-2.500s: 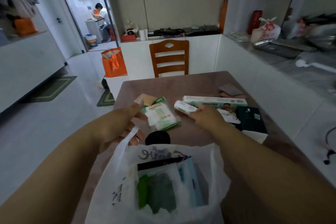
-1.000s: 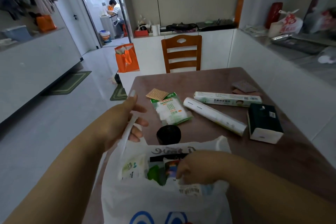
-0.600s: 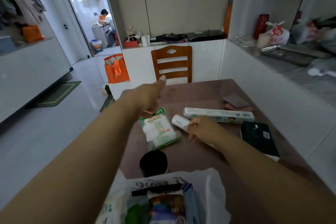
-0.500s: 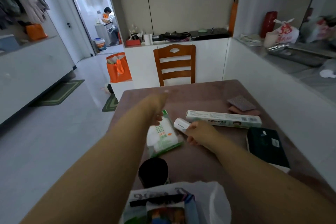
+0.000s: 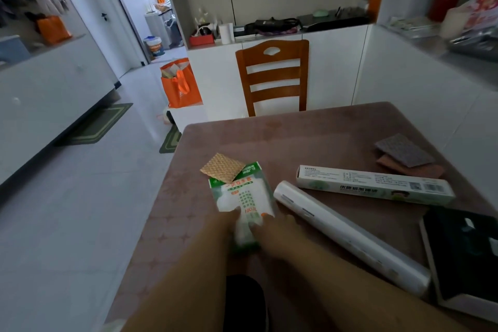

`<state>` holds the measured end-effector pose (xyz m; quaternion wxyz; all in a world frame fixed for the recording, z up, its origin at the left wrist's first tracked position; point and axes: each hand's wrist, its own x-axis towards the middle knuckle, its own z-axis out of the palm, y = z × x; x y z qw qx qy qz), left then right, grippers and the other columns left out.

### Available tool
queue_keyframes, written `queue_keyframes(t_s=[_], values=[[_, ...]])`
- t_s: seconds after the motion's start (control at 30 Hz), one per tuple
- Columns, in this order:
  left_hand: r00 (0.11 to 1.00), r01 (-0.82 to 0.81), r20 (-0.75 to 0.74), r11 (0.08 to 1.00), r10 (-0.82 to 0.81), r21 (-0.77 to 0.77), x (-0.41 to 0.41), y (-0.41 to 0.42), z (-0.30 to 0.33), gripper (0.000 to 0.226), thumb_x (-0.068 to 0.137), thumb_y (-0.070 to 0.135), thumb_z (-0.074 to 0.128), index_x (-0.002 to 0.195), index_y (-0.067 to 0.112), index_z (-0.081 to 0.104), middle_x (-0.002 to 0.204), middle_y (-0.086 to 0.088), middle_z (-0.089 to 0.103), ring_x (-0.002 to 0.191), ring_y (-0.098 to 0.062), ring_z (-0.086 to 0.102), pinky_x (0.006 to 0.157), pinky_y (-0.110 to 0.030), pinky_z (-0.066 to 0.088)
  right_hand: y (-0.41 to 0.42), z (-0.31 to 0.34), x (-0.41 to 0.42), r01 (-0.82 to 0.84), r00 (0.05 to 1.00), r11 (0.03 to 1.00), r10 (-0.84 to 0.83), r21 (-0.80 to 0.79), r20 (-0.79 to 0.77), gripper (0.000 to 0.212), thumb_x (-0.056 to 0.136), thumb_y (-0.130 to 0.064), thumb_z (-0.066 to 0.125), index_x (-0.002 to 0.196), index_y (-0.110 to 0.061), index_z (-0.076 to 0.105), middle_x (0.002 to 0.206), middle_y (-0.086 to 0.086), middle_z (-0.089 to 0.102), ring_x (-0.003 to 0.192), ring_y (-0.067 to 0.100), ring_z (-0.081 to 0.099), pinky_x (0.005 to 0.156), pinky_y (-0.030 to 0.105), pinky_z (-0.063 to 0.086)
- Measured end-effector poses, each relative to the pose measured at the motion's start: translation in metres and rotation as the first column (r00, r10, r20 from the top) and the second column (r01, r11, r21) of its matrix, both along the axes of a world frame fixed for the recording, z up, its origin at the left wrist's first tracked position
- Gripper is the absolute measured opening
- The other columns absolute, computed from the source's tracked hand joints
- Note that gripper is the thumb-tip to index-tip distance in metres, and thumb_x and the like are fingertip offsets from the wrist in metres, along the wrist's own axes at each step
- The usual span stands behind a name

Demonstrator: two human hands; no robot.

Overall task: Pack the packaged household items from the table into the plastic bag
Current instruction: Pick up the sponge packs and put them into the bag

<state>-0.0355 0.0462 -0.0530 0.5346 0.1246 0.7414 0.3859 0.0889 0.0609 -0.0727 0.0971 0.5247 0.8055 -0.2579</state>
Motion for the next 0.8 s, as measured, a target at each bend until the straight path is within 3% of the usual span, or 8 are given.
queue_keyframes(t_s=[0.1,0.2,0.27,0.33,0.43,0.53,0.67,0.8], values=[[0.993,-0.003,0.116,0.999,0.007,-0.032,-0.008,-0.005,0.003,0.035,0.093,0.01,0.055,0.125,-0.004,0.054,0.115,-0.021,0.062,0.119,-0.042,0.055,0.08,-0.049,0.049,-0.001,0.016,0.001,0.111,0.977,0.985,-0.132,-0.13,-0.165,0.059,0.097,-0.051,0.023,0.126,-0.009,0.054,0.129,0.015,0.058,0.114,0.031,0.055,0.091,0.038,0.042],[0.981,0.09,0.18,0.988,-0.067,-0.124,-0.029,-0.016,0.017,0.025,0.085,0.006,0.061,0.108,-0.005,0.063,0.086,-0.022,0.074,0.085,-0.038,0.071,0.072,-0.048,0.056,0.0,0.031,0.007,0.286,0.9,0.935,-0.338,-0.211,-0.275,0.055,0.092,-0.053,0.039,0.119,-0.009,0.058,0.12,0.012,0.065,0.107,0.029,0.061,0.091,0.038,0.049],[0.95,0.132,0.299,0.982,-0.087,-0.135,-0.042,-0.025,0.027,0.025,0.076,0.002,0.068,0.098,-0.009,0.067,0.084,-0.025,0.075,0.072,-0.041,0.073,0.06,-0.049,0.059,0.002,0.039,0.011,0.474,0.756,0.824,-0.562,-0.311,-0.335,0.062,0.086,-0.054,0.051,0.126,-0.006,0.048,0.122,0.012,0.063,0.106,0.03,0.061,0.087,0.038,0.05],[0.905,0.133,0.416,0.988,-0.09,-0.077,-0.045,-0.033,0.034,0.03,0.065,0.0,0.073,0.093,-0.011,0.072,0.096,-0.028,0.073,0.08,-0.045,0.072,0.059,-0.054,0.058,0.004,0.044,0.013,0.482,0.506,0.616,-0.776,-0.623,-0.376,0.059,0.086,-0.045,0.061,0.126,-0.004,0.046,0.12,0.015,0.064,0.103,0.031,0.063,0.082,0.04,0.053],[0.837,0.121,0.532,0.991,-0.13,0.052,-0.041,-0.041,0.042,0.024,0.067,0.002,0.071,0.087,-0.01,0.075,0.101,-0.028,0.072,0.085,-0.044,0.071,0.063,-0.053,0.058,0.005,0.054,0.015,0.3,0.339,0.496,-0.854,-0.815,-0.395,0.015,0.089,-0.02,0.064,0.09,-0.005,0.06,0.061,0.005,0.07,0.052,0.012,0.066,0.05,0.023,0.052],[0.816,0.055,0.566,0.99,-0.119,0.129,-0.036,-0.036,0.045,0.025,0.068,0.004,0.07,0.09,-0.008,0.075,0.101,-0.028,0.072,0.086,-0.044,0.071,0.065,-0.053,0.058,0.014,0.061,0.015,0.32,0.381,0.605,-0.787,-0.729,-0.485,0.019,0.09,-0.013,0.062,0.076,-0.01,0.049,0.053,0.006,0.046,0.044,0.015,0.041,0.046,0.025,0.034],[0.848,-0.138,0.53,0.96,-0.011,0.241,-0.032,-0.019,0.043,0.031,0.083,0.003,0.057,0.114,0.0,0.062,0.1,-0.024,0.072,0.094,-0.039,0.066,0.073,-0.054,0.05,0.051,0.069,0.004,0.363,0.602,0.812,-0.579,-0.457,-0.55,0.02,0.092,-0.019,0.052,0.084,-0.005,0.062,0.082,0.019,0.06,0.072,0.028,0.06,0.068,0.036,0.047],[0.786,-0.431,0.575,0.867,0.224,0.25,-0.051,-0.011,0.02,0.014,0.092,0.007,0.052,0.103,0.007,0.061,0.097,-0.019,0.069,0.087,-0.037,0.065,0.064,-0.054,0.05,0.098,0.057,-0.016,0.398,0.785,0.91,-0.402,-0.114,-0.472,0.039,0.093,-0.038,0.048,0.112,-0.007,0.064,0.119,0.015,0.066,0.109,0.033,0.06,0.089,0.033,0.045]])
